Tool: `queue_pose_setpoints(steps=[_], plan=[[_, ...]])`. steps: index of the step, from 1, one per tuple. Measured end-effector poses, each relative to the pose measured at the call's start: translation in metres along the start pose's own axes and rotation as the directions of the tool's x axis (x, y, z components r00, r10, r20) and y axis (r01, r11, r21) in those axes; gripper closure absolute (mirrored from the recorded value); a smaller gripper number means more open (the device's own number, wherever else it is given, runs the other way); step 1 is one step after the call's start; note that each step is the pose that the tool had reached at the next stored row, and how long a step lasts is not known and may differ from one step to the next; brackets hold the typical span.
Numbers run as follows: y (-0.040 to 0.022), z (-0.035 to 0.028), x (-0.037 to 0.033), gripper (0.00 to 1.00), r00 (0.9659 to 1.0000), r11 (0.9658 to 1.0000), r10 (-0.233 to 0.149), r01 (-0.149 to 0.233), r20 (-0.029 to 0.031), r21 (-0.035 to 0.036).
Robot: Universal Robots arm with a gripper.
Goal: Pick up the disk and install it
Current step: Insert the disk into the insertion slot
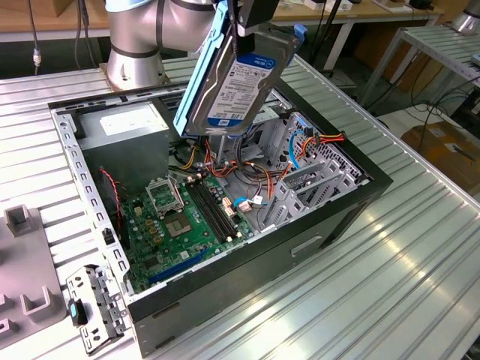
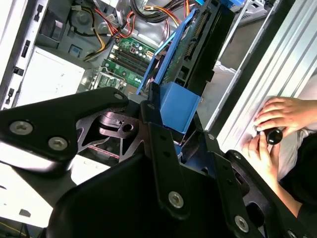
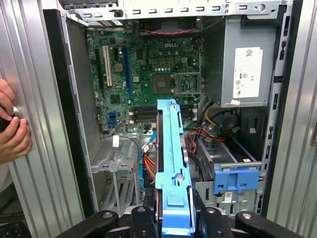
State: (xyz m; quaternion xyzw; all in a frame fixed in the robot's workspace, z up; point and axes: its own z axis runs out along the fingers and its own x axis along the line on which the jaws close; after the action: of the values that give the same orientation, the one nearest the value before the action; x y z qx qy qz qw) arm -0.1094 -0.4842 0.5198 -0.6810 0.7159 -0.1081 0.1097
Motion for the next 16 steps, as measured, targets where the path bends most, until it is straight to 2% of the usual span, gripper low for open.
queue_pose_setpoints(steps=[5,6,7,8,9,10,11,13,16], plan=[[0.0,0.0001,0.0,0.63,1.0,1.0,0.0,0.0,0.0008,0.0001],[0.0001,0.0004,0.0001,0.63,1.0,1.0,0.0,0.0,0.001,0.0024],[0.0003,0.001,0.0002,0.63,1.0,1.0,0.0,0.0,0.0014,0.0095],[0.0005,0.0012,0.0002,0.63,1.0,0.9997,0.0,0.0,0.0019,0.0236],[0.0009,0.0013,0.0002,0.63,1.0,0.9992,0.0,0.0,0.0028,0.0411],[0.0012,0.0013,0.0003,0.63,1.0,0.9987,0.0,0.0,0.0033,0.0514],[0.002,0.0016,0.0012,0.63,1.0,0.9977,0.0,-0.001,0.004,0.0676],[0.0022,0.0022,0.0053,0.63,1.0,0.9968,0.0,-0.001,0.0047,0.0798],[0.0022,0.0038,0.0179,0.63,1.0,0.9959,0.0,-0.001,0.0054,0.09]])
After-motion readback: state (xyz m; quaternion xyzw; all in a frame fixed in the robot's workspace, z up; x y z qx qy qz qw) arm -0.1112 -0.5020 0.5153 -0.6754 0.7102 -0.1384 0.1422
